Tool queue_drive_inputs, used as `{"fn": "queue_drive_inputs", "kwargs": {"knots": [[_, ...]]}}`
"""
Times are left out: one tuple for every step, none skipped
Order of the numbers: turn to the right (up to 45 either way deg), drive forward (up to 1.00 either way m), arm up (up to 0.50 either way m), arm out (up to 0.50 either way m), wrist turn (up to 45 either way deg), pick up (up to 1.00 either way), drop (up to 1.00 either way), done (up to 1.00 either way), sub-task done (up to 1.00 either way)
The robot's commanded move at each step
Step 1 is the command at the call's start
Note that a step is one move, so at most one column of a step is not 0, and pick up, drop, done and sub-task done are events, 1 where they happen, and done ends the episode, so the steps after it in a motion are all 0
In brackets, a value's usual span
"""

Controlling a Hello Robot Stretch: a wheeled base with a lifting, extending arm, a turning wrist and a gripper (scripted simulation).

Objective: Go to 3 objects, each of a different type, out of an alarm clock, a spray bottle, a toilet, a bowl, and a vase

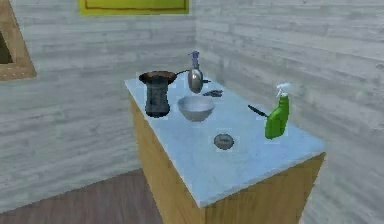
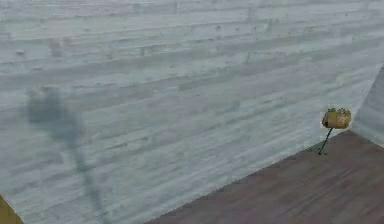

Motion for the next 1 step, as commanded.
{"fn": "queue_drive_inputs", "kwargs": {"knots": [[-45.0, 0.00, 0.00, 0.00, 0.0, 0.00, 0.00, 0.00, 0.00]]}}
